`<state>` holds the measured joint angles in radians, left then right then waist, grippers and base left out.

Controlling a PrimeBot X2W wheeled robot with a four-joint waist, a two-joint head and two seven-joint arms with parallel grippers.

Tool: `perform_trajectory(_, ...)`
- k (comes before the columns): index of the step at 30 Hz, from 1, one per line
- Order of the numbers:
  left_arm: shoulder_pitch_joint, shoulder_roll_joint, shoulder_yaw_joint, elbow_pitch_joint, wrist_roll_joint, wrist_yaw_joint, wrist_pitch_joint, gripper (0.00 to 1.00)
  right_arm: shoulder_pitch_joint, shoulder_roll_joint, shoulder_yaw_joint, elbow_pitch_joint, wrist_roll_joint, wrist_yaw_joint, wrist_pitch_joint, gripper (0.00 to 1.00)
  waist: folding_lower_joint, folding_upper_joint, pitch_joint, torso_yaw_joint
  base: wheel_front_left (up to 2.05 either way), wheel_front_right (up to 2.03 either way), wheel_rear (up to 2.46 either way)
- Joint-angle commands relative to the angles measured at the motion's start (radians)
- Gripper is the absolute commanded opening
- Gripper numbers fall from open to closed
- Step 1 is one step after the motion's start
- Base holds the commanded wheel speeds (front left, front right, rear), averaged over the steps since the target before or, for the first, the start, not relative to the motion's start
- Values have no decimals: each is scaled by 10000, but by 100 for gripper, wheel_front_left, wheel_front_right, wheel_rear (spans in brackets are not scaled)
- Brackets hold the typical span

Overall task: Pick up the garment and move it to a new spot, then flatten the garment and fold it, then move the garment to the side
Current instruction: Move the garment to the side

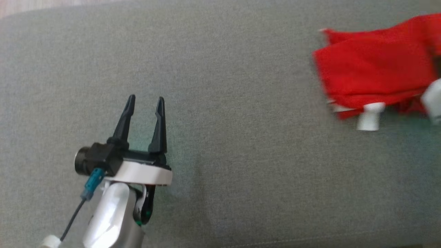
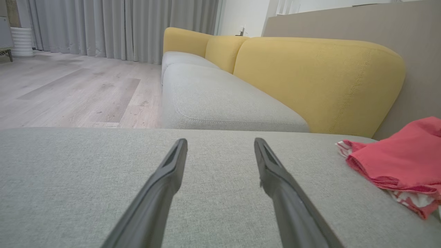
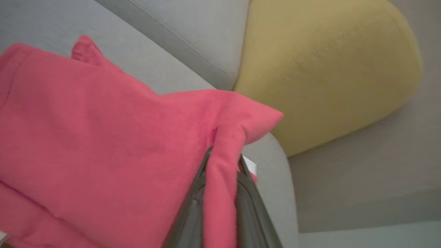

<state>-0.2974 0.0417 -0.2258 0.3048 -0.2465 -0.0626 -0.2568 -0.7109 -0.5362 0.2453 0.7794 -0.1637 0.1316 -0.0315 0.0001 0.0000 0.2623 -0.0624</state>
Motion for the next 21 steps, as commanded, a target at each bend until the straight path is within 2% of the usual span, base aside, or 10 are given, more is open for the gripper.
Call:
perform_trajectory(1, -459, 85, 360, -295, 69, -65, -49, 100, -157, -846, -99, -322, 163, -9, 122, 0, -1, 0, 162, 65, 0, 0, 0)
perform_trajectory(2, -459, 85, 360, -295, 69, -65, -49, 100, -157, -846, -99, -322, 163, -9, 122, 0, -1, 0, 162, 65, 0, 0, 0)
perform_trajectory(6, -488, 85, 414, -276, 79, -107, -49, 100, -41, -1665, -440, -364, 374, -9, 328, 0, -1, 0, 215, 73, 0, 0, 0)
perform_trajectory(10, -466, 85, 440, -257, 51, -127, -49, 100, 102, -2028, -808, -331, 512, -9, 480, 0, -1, 0, 186, 39, 0, 0, 0)
perform_trajectory(21, -532, 85, 532, -313, 73, -212, -49, 100, 411, -1832, -1848, -503, 290, -9, 784, 0, -1, 0, 423, -31, 0, 0, 0)
